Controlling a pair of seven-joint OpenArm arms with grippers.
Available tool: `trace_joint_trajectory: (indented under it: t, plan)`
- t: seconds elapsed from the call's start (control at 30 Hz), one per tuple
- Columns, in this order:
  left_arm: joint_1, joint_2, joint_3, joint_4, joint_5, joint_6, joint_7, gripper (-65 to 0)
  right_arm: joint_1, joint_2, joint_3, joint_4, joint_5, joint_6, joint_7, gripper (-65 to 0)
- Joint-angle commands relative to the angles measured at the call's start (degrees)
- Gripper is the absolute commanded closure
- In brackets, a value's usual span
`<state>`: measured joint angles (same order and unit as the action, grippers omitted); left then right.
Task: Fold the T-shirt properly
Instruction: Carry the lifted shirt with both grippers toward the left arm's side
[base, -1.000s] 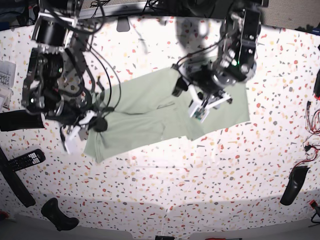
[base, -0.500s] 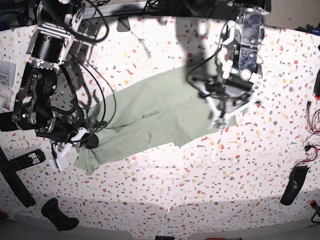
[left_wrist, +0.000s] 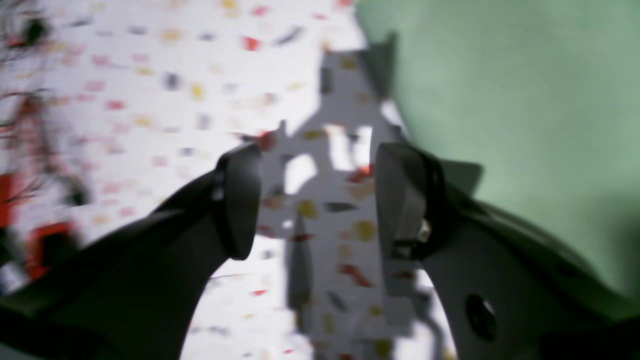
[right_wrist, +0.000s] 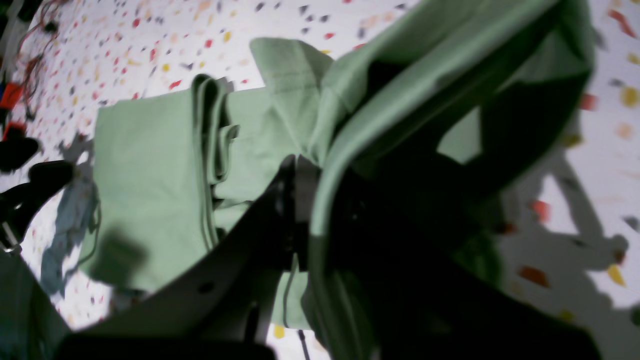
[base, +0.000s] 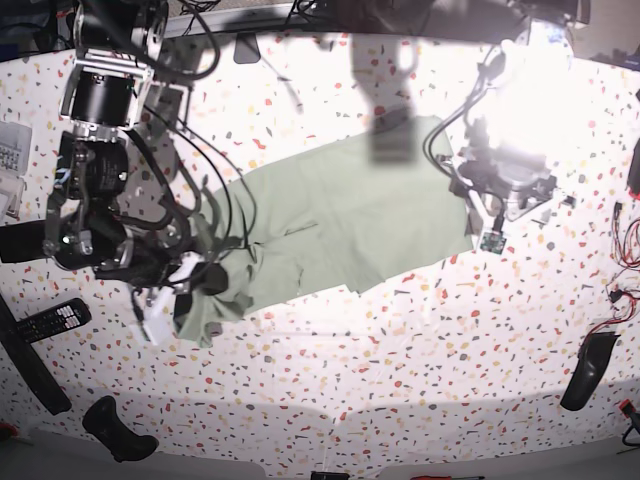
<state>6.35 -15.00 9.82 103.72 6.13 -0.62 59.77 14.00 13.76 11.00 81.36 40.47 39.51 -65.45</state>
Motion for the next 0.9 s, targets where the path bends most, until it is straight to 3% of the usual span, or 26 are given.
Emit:
trace_joint_trajectory:
  t: [0.0,0.23,0.37,0.87]
  plan:
    - [-0.63,-0.46,-0.09,0.94,-0.39,0.22,-1.14,-33.1,1.57,0.33,-1.18,0.74,2.14,0.49,1.18,0.0]
    - [0.22,-0.28,-0.02,0.90,-1.73,-0.72,-1.55,-33.1,2.75,-1.73,-9.55,0.74,2.19,0.49,1.18,0.0]
    - [1.11,-0.26,-0.02,0.90,-2.84,-3.17,-3.15,-33.1,4.26,-4.85,-12.13,0.76,1.86,0.49,1.16,0.0]
    - [2.60,-0.28,-0.02,0.85,-3.21,-3.26,-4.24,-33.1,8.55,-15.67,-24.92,0.76,1.77,0.49,0.81,0.0]
